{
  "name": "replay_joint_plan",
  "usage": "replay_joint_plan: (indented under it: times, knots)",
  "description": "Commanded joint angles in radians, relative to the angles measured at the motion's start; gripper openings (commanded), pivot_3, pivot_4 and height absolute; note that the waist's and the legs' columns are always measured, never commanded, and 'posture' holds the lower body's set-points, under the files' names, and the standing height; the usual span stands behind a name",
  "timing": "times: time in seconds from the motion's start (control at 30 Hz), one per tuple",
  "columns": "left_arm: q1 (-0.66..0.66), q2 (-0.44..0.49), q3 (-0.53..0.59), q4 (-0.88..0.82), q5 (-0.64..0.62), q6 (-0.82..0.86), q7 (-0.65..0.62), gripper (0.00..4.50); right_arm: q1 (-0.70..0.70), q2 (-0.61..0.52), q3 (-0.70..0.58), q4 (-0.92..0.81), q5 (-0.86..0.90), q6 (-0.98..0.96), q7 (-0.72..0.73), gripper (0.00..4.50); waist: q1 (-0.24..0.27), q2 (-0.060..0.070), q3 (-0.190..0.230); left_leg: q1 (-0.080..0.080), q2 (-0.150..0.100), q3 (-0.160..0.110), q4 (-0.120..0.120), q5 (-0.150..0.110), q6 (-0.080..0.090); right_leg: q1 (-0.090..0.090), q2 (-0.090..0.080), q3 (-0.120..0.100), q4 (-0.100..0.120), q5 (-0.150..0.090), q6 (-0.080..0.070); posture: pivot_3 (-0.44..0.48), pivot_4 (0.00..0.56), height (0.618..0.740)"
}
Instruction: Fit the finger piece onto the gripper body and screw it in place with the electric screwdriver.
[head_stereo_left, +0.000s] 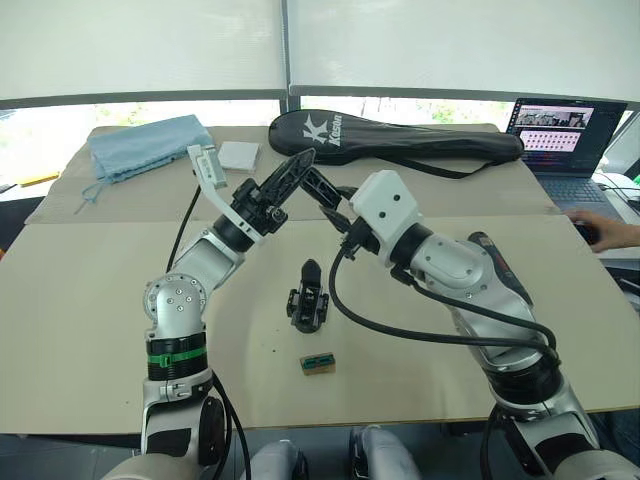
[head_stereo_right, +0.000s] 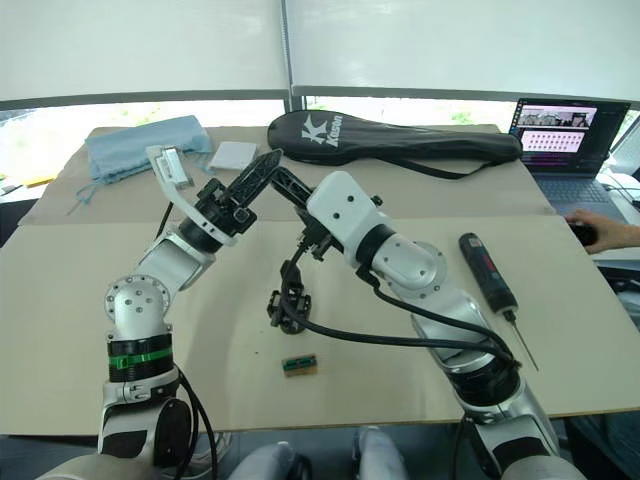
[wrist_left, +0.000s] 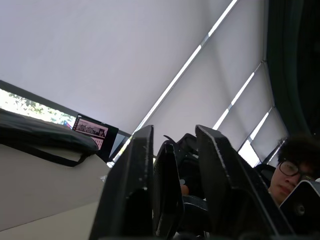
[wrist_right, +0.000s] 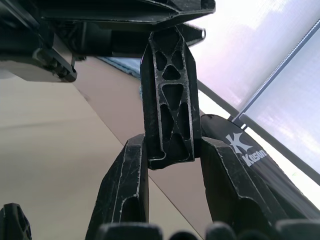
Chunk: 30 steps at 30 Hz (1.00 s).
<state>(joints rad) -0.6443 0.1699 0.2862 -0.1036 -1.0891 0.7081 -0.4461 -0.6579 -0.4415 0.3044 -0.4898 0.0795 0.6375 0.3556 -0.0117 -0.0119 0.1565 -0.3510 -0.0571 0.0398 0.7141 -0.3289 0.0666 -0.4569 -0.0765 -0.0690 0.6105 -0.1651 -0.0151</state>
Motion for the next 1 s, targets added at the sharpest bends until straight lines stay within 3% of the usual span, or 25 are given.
replay_joint_plan:
  times: [0.03,0.2,0.27,0.4,0.5,0.57,0.6,0.67,0.77,1.0]
  knots:
    - [-0.010,0.002,0.011,-0.045,-0.029,-0.015,-0.003,0.00,-0.007,0.002,-0.033,-0.020,-0.018,-0.027,0.014,1.10,0.000,0.000,0.000,0.000,0.000,0.000,0.000,0.000,0.000,0.000,0.000,0.000,0.000,0.000,0.000,0.000,0.150,0.740]
    - [-0.003,-0.020,0.012,-0.056,-0.071,-0.011,0.011,0.00,0.006,0.016,-0.057,-0.039,0.041,0.001,0.077,1.10,0.000,0.000,0.000,0.000,0.000,0.000,0.000,0.000,0.000,0.000,0.000,0.000,0.000,0.000,0.000,0.000,0.150,0.740]
    - [-0.004,-0.023,0.022,-0.059,-0.096,-0.012,0.019,0.00,0.011,-0.018,-0.061,-0.054,0.015,-0.019,0.100,2.17,0.000,0.000,0.000,0.000,0.000,0.000,0.000,0.000,0.000,0.000,0.000,0.000,0.000,0.000,0.000,0.000,0.150,0.740]
    - [-0.029,0.034,0.044,-0.019,-0.074,-0.034,-0.026,0.00,0.020,-0.111,-0.185,-0.055,0.063,-0.038,0.176,3.54,0.002,0.000,0.000,0.000,0.000,0.000,0.000,0.000,0.000,0.000,0.000,0.000,0.000,0.000,0.000,0.000,0.150,0.740]
    - [-0.051,0.089,0.047,0.022,-0.061,-0.029,-0.083,0.00,0.047,-0.167,-0.309,-0.050,0.226,0.010,0.313,4.45,0.003,0.000,0.000,0.000,0.000,0.000,0.000,0.000,0.000,0.001,0.000,0.000,0.000,0.000,0.000,0.000,0.150,0.740]
    - [-0.073,0.142,0.042,0.057,-0.060,0.002,-0.138,0.00,0.071,-0.221,-0.382,-0.047,0.351,0.075,0.412,4.45,0.002,0.000,0.000,0.000,0.000,0.000,0.000,0.000,0.000,0.001,0.000,0.000,0.000,0.000,0.000,0.000,0.150,0.740]
    - [-0.091,0.188,0.024,0.087,-0.042,0.026,-0.190,0.00,0.069,-0.313,-0.405,-0.061,0.526,0.292,0.506,4.45,0.002,-0.001,0.000,0.000,0.000,0.000,0.000,0.000,0.000,0.001,0.000,0.000,0.000,0.000,0.000,0.000,0.150,0.740]
    - [-0.115,0.283,-0.043,0.121,0.000,0.074,-0.337,0.00,0.076,-0.400,-0.419,-0.113,0.714,0.394,0.640,4.45,0.002,-0.001,0.002,-0.001,0.000,0.000,0.000,0.000,0.000,0.001,-0.001,-0.001,0.000,0.000,0.000,0.000,0.150,0.740]
    - [-0.149,0.333,-0.115,0.154,0.050,0.082,-0.456,0.00,0.002,-0.326,-0.427,-0.055,0.759,0.452,0.503,4.45,-0.004,-0.002,0.002,0.000,0.003,-0.001,0.000,0.000,0.001,0.001,-0.002,0.000,-0.001,0.000,-0.002,0.000,0.150,0.740]
    - [-0.248,0.399,-0.252,0.201,0.108,0.178,-0.708,0.00,-0.118,-0.269,-0.356,0.012,0.822,0.658,0.372,4.45,0.002,-0.002,0.002,-0.001,0.002,-0.001,0.000,0.000,0.001,0.000,-0.004,0.001,-0.001,0.001,-0.002,0.000,0.150,0.740]
